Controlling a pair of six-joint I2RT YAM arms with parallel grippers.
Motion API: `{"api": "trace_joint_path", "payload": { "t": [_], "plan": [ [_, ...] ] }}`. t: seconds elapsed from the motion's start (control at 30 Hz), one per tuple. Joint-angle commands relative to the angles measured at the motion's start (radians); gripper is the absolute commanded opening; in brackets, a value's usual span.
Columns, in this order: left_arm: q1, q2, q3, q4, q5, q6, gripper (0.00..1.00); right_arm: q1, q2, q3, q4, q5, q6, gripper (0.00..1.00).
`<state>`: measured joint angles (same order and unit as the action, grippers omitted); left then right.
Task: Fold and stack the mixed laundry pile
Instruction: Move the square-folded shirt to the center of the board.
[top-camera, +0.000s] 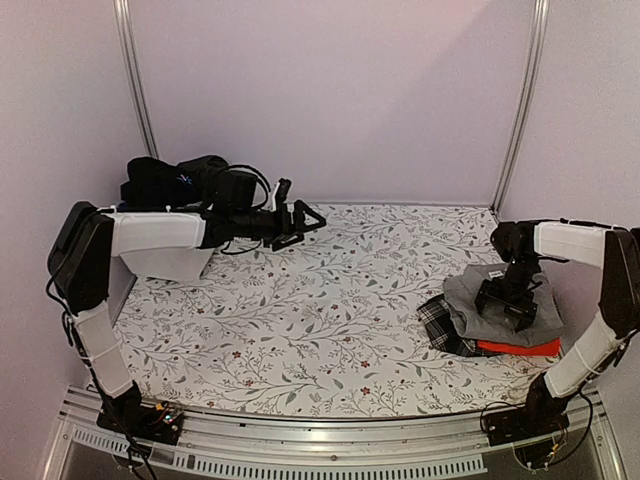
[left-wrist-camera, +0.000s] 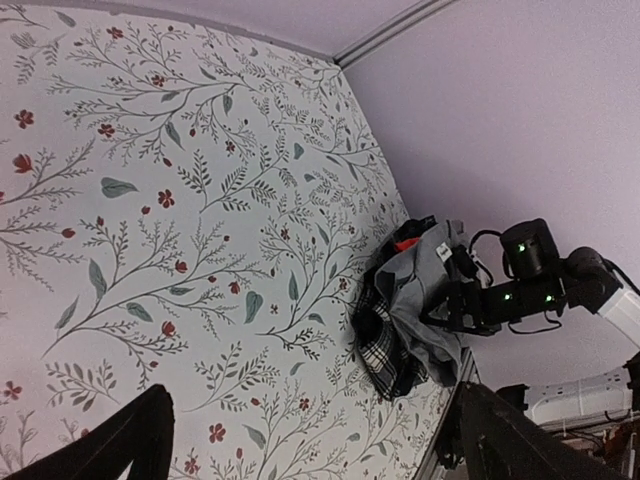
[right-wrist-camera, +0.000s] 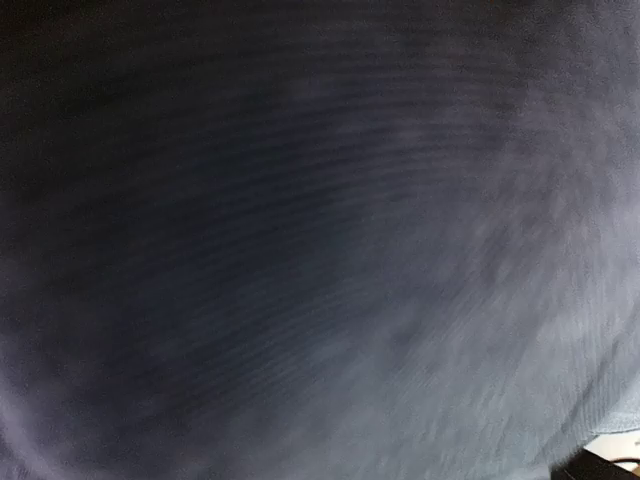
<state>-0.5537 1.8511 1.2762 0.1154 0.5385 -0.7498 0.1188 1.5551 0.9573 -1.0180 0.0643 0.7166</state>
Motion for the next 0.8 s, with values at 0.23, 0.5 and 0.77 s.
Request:
{"api": "trace_joint_path", "payload": {
  "t": [0.23,0.5,0.77],
  "plan": [
    [0.105,-0.165,0.213,-0.399,-0.095,0.327,1.0,0.009,-0.214,0.413,0.001,0.061,-0.062,0.99],
    [0.37,-0.15,0.537,-0.769,-0.208,0.369,1.0,0.01,-0.201,0.575,0.2,-0.112,-0.198,0.99],
    [0.664,-0.212,0.468,-0.772,-0.311,0.287,1.0,0.084,0.006,0.681,0.384,-0.253,-0.352,0.99]
  ]
}}
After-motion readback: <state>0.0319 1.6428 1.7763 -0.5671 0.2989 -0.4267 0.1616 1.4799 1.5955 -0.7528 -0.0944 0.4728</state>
